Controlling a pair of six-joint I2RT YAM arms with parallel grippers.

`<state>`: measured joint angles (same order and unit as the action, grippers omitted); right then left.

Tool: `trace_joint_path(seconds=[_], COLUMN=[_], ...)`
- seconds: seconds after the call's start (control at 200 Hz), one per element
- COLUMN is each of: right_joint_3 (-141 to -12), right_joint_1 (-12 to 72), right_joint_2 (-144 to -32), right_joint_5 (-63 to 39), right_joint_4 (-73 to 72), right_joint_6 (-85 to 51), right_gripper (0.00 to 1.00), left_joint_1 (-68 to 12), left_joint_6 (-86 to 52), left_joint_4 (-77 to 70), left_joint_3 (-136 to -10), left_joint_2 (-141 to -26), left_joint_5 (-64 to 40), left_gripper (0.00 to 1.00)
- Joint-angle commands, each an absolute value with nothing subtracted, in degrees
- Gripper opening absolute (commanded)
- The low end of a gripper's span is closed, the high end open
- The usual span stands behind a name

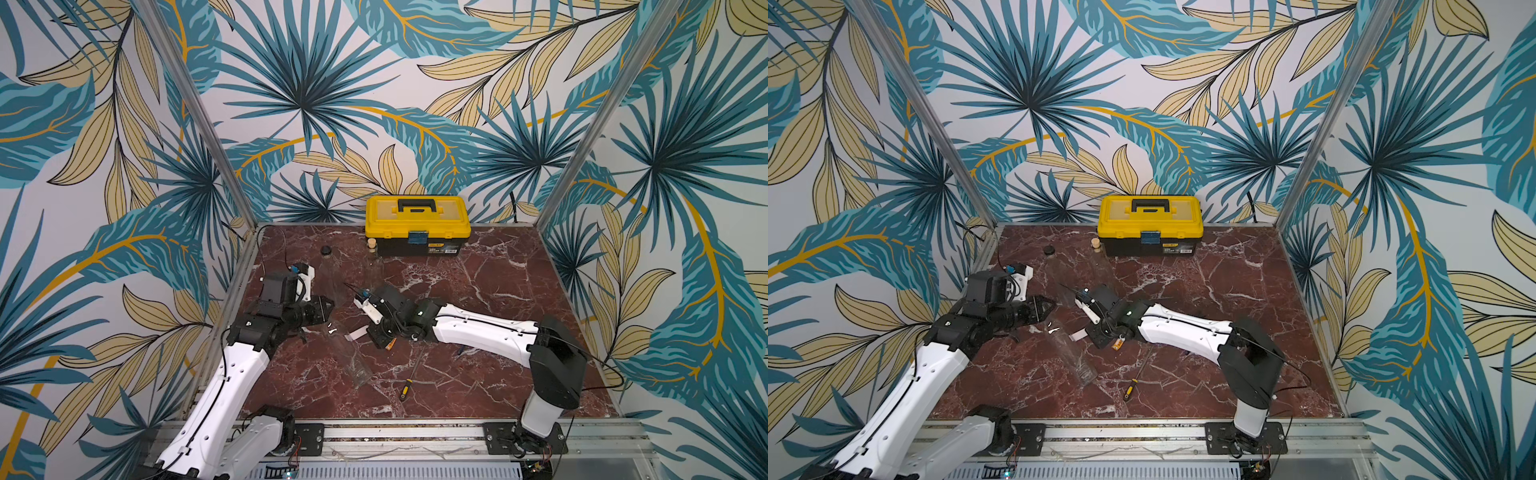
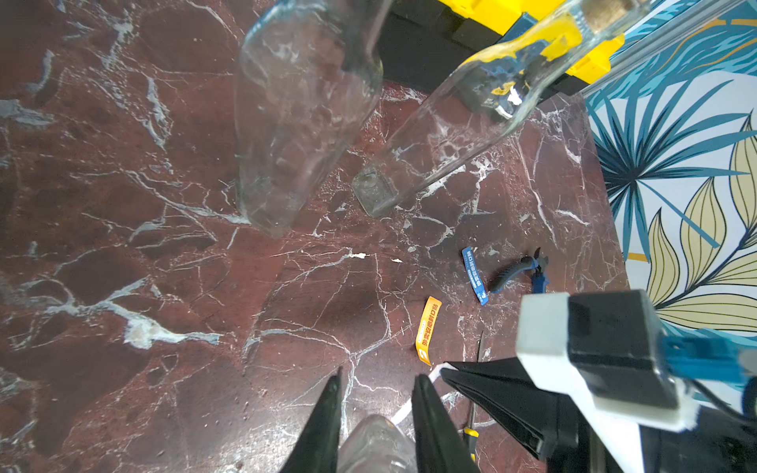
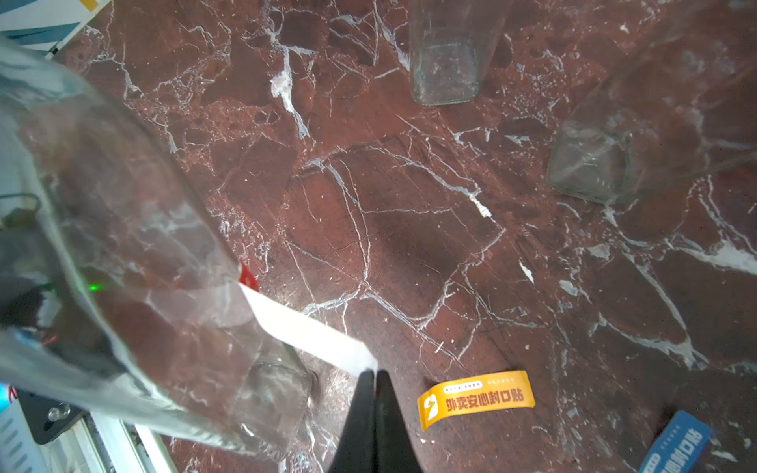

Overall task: Remove the label from the bottle
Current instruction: Tear open the label from the bottle.

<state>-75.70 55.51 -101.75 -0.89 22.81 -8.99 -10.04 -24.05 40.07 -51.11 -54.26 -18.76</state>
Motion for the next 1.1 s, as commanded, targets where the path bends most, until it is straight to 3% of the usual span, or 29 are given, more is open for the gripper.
trace_joint_path(seconds=[0.0,1.096], right_joint_3=[-75.13,-76.64], right_joint_1=[55.02,52.38], right_joint_2=[-103.00,-105.73], right_joint_5=[-0.64,1.79], right_joint_4=[22.72,21.80], right_joint_6=[-10.27,-8.81], right_gripper=[0.00,0.00], left_joint_1=[-9.71,-9.72], left_joint_6=[-22.42,-21.10], left_joint_4=[38.68,38.15], left_joint_3=[-50.32,-50.00], left_joint_2=[-52.87,-53.69], left_joint_5=[-20.75,-28.81], left_gripper=[0.00,0.00])
